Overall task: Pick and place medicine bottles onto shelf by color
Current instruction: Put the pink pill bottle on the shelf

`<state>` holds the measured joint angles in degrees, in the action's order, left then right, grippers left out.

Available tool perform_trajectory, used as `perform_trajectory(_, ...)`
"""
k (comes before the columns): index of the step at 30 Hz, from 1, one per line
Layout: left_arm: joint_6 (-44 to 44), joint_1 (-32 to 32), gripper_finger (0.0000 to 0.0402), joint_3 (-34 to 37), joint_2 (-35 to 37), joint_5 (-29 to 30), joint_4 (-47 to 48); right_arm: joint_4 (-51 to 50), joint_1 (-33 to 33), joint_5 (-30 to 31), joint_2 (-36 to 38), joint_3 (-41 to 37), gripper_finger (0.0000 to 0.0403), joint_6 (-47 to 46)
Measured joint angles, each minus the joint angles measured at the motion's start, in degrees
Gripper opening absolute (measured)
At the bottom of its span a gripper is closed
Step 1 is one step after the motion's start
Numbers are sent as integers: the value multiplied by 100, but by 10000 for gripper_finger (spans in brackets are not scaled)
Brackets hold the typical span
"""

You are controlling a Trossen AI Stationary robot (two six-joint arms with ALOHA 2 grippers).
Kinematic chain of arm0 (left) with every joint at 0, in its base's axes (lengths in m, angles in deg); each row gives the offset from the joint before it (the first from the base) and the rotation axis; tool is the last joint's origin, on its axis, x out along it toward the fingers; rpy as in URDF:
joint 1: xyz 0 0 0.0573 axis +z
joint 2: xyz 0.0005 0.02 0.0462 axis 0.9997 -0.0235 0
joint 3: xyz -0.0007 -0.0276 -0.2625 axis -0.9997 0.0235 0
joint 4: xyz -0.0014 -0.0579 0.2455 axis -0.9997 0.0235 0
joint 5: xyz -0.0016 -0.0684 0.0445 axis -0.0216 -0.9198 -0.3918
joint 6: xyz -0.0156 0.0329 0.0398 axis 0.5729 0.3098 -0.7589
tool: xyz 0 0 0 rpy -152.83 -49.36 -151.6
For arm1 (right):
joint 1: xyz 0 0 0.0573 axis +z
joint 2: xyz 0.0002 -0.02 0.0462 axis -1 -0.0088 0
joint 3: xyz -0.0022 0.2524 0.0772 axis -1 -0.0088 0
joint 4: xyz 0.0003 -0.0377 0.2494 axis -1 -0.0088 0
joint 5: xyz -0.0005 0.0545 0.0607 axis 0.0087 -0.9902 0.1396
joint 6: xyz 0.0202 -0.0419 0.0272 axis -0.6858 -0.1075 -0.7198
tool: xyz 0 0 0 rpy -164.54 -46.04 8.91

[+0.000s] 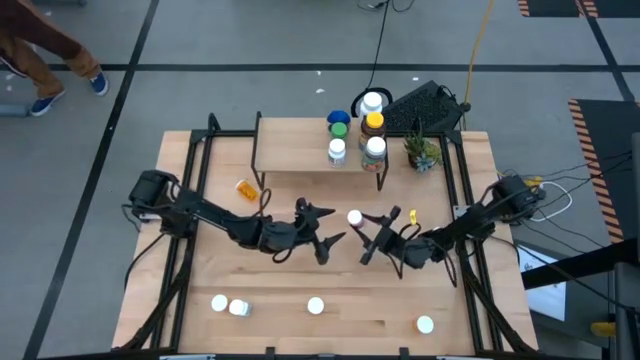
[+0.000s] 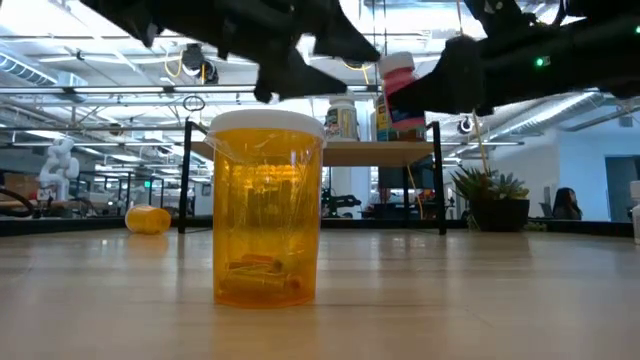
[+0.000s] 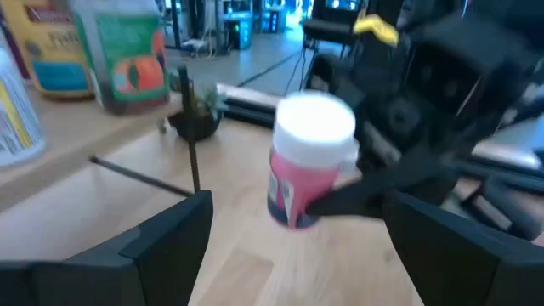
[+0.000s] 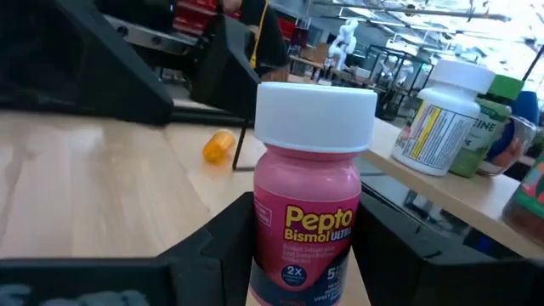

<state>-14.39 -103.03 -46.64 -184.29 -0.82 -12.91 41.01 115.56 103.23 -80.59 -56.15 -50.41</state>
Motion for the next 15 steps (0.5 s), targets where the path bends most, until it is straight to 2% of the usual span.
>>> perform_trajectory(3, -5, 66, 346, 6, -194, -33, -252, 28, -7, 10, -92, 0, 158, 34)
perform_trajectory(8, -12, 229, 346, -6, -478, -475, -936, -1, -60, 12, -433, 259, 158, 116)
perform_trajectory(13, -18, 285, 346, -98, -617, -524, -1004, -29, -90, 64, -839, 729, 158, 419)
perform_trajectory(15, 49, 264, 346, -96, -632, -403, -943, -19, -87, 272, -916, 851, 158, 505)
